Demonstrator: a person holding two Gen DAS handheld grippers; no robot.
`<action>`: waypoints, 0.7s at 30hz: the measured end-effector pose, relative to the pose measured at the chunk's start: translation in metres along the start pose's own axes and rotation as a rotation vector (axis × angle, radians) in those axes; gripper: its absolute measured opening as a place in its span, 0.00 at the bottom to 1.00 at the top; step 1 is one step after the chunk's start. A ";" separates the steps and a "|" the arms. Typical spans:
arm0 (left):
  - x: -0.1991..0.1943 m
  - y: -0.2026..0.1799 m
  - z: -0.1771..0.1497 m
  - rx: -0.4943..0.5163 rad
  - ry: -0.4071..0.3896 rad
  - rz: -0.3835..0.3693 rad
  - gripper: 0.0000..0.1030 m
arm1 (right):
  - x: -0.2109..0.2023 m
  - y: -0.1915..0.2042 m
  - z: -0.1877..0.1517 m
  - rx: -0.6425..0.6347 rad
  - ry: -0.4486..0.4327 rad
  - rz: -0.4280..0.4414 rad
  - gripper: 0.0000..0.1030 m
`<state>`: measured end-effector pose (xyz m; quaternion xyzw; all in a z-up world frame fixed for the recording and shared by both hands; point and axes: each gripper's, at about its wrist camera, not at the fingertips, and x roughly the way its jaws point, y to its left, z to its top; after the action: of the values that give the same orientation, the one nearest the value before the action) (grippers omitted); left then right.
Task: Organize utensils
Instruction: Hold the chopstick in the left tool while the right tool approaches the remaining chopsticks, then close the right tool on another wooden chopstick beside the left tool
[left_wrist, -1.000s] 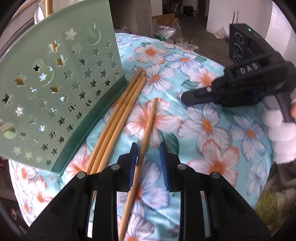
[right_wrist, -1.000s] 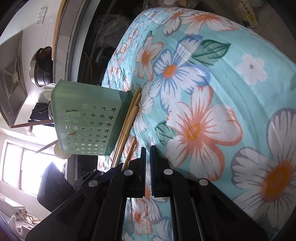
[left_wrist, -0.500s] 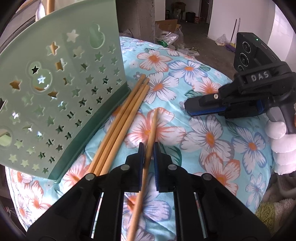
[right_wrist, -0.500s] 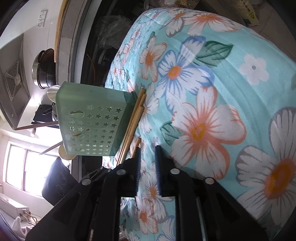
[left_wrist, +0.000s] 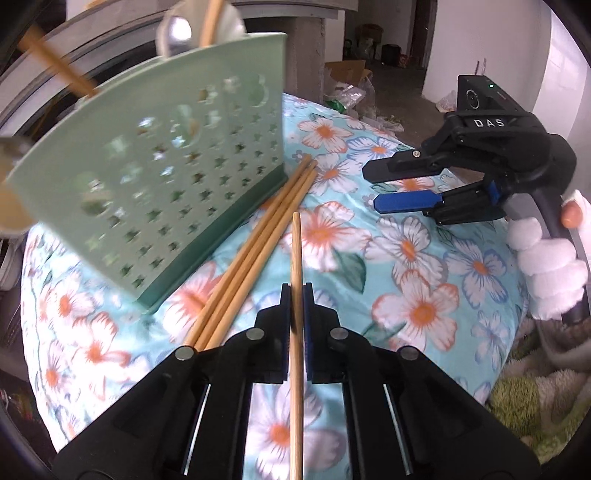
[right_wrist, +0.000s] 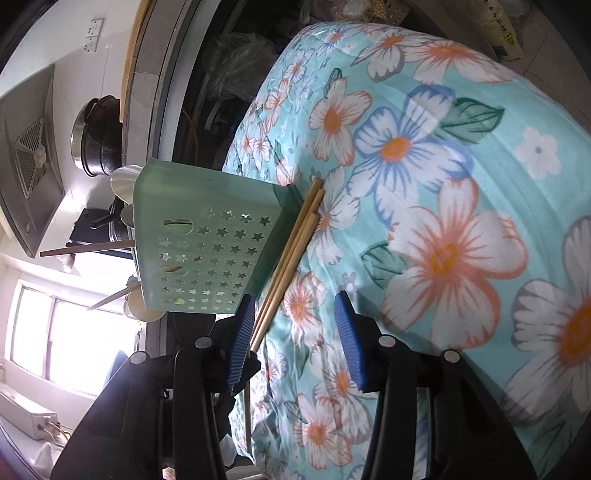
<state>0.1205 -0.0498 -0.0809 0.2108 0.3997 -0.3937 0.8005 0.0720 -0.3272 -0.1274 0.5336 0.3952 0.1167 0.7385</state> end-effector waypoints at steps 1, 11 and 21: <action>-0.003 0.001 -0.002 -0.008 -0.003 0.006 0.05 | 0.004 0.002 0.001 0.004 0.009 0.004 0.43; -0.037 0.034 -0.034 -0.103 -0.033 0.071 0.05 | 0.054 0.021 0.007 0.012 0.095 0.007 0.40; -0.051 0.056 -0.055 -0.158 -0.033 0.093 0.05 | 0.089 0.024 0.014 0.039 0.109 -0.037 0.19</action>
<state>0.1206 0.0434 -0.0714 0.1586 0.4062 -0.3268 0.8385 0.1466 -0.2748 -0.1456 0.5333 0.4469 0.1242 0.7074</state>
